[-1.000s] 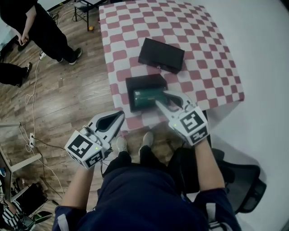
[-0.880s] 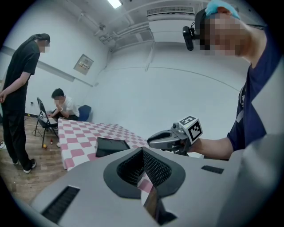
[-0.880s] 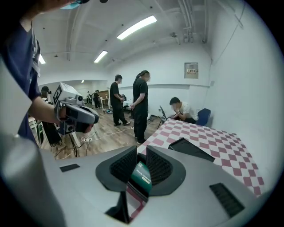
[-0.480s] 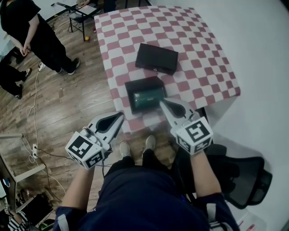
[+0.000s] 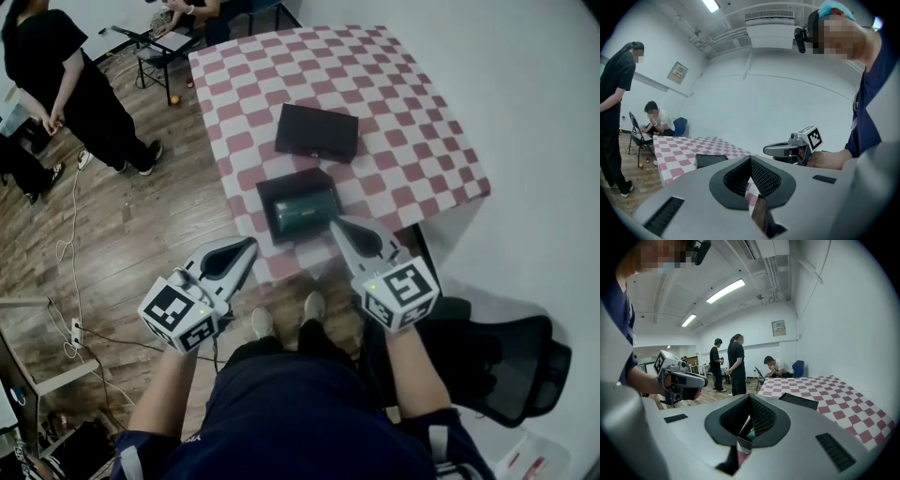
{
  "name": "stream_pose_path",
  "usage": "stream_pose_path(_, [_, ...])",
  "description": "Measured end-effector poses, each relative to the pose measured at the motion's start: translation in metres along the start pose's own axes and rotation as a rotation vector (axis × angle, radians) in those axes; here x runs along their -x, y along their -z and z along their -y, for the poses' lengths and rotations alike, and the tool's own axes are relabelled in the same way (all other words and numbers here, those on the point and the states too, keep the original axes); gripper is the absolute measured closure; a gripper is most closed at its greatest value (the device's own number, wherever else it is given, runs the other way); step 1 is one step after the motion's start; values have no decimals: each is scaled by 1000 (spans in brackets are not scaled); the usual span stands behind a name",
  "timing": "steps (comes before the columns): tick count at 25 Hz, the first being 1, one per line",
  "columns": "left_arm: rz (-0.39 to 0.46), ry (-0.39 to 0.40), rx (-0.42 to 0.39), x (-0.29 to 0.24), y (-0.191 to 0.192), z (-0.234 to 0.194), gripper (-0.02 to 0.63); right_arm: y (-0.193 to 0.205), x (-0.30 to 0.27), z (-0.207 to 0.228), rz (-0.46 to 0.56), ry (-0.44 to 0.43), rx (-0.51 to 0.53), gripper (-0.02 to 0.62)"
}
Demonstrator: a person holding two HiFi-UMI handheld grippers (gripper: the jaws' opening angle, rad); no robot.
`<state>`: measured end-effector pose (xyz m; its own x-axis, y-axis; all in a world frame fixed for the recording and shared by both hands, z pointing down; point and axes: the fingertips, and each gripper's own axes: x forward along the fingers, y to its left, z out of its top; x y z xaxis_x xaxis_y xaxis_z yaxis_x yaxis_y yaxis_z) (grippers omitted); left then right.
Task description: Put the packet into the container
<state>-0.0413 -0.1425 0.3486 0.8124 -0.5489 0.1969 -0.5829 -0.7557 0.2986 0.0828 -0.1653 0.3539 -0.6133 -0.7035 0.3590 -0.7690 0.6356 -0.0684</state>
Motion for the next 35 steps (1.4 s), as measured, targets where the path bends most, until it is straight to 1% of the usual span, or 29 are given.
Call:
stream_pose_path(5, [5, 19, -15, -3, -6, 6, 581, -1, 10, 0, 22, 21, -17, 580])
stream_pose_path(11, [15, 36, -30, -6, -11, 13, 581, 4, 19, 3, 22, 37, -32, 580])
stream_pose_path(17, [16, 33, -21, -8, -11, 14, 581, 12, 21, 2, 15, 42, -49, 580])
stream_pose_path(26, [20, 29, -26, -14, -12, 15, 581, 14, 21, 7, 15, 38, -44, 580])
stream_pose_path(35, [15, 24, -7, -20, -10, 12, 581, 23, 14, 14, -17, 35, -46, 580])
